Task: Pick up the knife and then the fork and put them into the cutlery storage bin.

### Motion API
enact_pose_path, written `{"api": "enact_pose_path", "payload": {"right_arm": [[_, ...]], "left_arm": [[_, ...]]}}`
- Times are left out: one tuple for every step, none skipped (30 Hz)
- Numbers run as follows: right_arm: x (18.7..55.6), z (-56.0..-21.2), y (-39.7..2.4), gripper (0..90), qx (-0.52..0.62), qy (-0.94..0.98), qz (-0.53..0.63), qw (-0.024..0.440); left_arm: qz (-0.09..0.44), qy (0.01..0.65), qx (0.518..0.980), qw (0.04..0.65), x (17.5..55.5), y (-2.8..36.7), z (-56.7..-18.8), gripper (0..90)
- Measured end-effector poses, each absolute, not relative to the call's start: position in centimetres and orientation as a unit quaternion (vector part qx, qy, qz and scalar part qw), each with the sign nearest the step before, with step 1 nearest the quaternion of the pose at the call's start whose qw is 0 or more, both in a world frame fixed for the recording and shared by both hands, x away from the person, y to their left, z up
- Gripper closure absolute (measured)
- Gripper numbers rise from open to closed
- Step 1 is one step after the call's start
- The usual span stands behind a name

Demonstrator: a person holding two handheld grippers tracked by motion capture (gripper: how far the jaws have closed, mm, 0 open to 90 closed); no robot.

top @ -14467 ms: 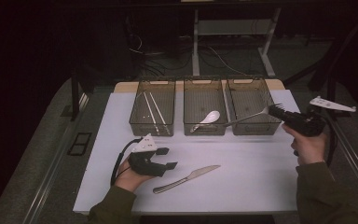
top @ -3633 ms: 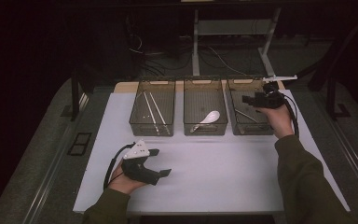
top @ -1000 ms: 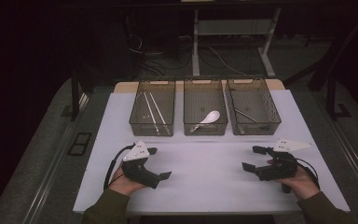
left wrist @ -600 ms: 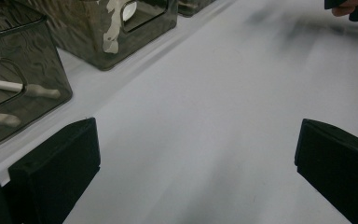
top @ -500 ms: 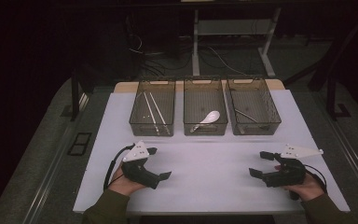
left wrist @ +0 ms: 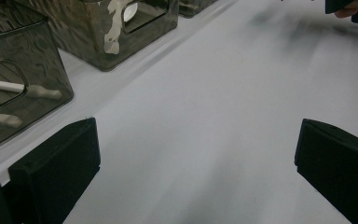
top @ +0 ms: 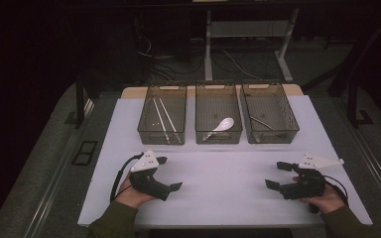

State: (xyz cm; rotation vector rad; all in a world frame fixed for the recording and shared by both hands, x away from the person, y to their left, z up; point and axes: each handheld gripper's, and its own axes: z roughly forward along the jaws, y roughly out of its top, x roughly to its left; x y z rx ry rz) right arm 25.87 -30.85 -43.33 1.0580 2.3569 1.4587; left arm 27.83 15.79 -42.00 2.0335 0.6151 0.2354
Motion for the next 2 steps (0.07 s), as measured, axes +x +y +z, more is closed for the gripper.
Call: {"api": "enact_pose_path", "payload": {"right_arm": [[25.87, -43.33, -30.85, 13.9, 0.355, 0.791, 0.49, 0.087], [25.88, -43.33, -30.86, 13.9, 0.355, 0.791, 0.49, 0.087]], "left_arm": [[0.097, 0.251, 0.835, 0.48, 27.86, 15.8, -42.0, 0.0], [0.097, 0.252, 0.834, 0.481, 27.86, 15.79, -42.02, 0.0]]}}
